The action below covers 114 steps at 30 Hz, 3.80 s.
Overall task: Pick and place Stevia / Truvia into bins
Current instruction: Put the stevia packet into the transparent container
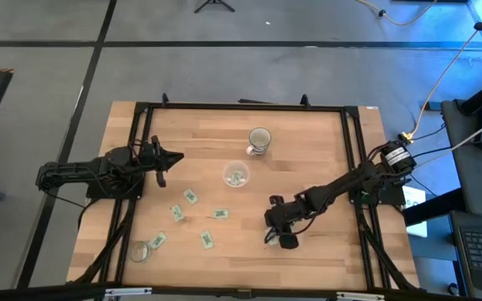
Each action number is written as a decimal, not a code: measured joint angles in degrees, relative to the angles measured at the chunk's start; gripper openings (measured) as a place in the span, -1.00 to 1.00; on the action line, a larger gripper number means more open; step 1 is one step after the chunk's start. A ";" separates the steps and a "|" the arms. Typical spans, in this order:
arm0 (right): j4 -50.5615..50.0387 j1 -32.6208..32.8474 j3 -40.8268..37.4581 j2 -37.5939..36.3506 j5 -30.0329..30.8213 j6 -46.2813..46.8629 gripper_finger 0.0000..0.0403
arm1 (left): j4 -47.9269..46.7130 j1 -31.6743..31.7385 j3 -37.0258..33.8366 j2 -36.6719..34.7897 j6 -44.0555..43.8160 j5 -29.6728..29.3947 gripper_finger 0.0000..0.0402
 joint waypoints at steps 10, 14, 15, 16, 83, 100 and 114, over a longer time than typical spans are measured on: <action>-3.23 0.68 0.04 0.67 1.25 -0.83 -0.38 | -0.22 0.02 0.00 0.00 0.00 0.00 -0.89; -3.01 0.68 0.11 1.16 2.01 1.12 -0.38 | -0.26 0.02 0.00 0.00 0.02 0.01 -0.89; -2.94 0.68 0.11 1.25 2.00 1.28 -0.38 | -0.28 0.02 0.00 0.00 0.02 0.00 -0.89; -2.94 0.68 0.13 1.27 2.04 1.26 -0.38 | -0.26 0.00 0.00 0.00 0.00 0.01 -0.89; -13.58 -22.11 27.45 7.11 25.35 -7.54 -1.00 | -0.22 0.00 0.00 0.00 0.00 0.04 -0.89; -14.96 -21.81 27.48 8.58 17.47 0.92 -1.00 | -0.26 0.00 -0.01 0.00 0.02 0.02 -0.89; -15.95 -21.50 27.52 10.69 14.52 1.08 -0.96 | -0.22 0.00 -0.01 0.00 0.02 0.02 -0.89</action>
